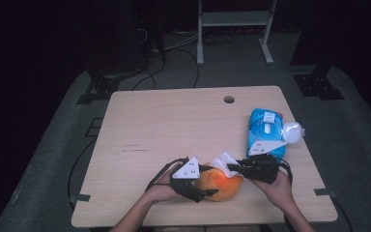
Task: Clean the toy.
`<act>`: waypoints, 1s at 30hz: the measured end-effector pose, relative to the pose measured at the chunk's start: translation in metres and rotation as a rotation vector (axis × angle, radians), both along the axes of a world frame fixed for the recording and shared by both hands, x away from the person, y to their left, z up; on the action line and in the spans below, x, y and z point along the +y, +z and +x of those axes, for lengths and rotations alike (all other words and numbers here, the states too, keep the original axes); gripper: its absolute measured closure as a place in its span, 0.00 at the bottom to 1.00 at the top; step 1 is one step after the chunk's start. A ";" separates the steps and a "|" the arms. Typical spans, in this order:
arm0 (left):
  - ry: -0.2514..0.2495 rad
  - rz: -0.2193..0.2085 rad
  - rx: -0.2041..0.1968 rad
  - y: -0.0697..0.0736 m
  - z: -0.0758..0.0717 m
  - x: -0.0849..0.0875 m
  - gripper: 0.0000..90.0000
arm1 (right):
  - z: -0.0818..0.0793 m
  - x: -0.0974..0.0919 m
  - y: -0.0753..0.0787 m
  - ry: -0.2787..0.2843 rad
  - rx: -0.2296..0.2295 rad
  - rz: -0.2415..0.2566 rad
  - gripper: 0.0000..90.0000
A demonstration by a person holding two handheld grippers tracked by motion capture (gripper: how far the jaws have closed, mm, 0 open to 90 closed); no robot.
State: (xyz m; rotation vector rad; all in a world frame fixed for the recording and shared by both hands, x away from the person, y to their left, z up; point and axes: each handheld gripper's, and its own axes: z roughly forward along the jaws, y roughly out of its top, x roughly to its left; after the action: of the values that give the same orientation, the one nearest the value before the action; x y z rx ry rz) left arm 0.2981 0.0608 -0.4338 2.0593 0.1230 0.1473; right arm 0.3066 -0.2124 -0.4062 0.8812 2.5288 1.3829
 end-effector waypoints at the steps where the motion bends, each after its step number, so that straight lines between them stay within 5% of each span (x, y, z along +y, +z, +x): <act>1: 0.001 -0.002 0.003 0.000 0.000 0.000 0.31 | 0.001 -0.002 0.000 -0.004 0.008 0.003 0.88; 5: 0.020 -0.012 0.004 -0.001 0.000 -0.006 0.31 | -0.004 0.004 0.007 0.036 -0.008 0.062 0.88; 9: 0.051 -0.009 -0.004 0.001 0.001 -0.004 0.33 | -0.009 0.017 0.014 0.057 -0.060 0.034 0.88; 17: 0.140 -0.103 0.129 -0.002 0.022 0.014 0.35 | 0.005 -0.016 0.001 -0.041 0.000 0.066 0.88; 23: 0.204 -0.137 0.176 -0.005 0.028 0.015 0.34 | -0.004 -0.004 0.012 0.012 -0.044 0.096 0.88; 26: 0.208 -0.134 0.172 -0.004 0.028 0.015 0.34 | -0.006 0.006 0.010 0.008 -0.082 0.038 0.88; 30: 0.212 -0.147 0.190 -0.004 0.029 0.019 0.34 | 0.005 -0.009 0.003 -0.051 -0.030 0.056 0.88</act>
State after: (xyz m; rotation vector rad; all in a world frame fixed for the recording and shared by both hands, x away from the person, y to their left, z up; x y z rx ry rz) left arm 0.3275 0.0795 -0.4381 1.9065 0.4574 0.0707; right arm 0.3118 -0.2217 -0.4034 0.9211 2.4386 1.4472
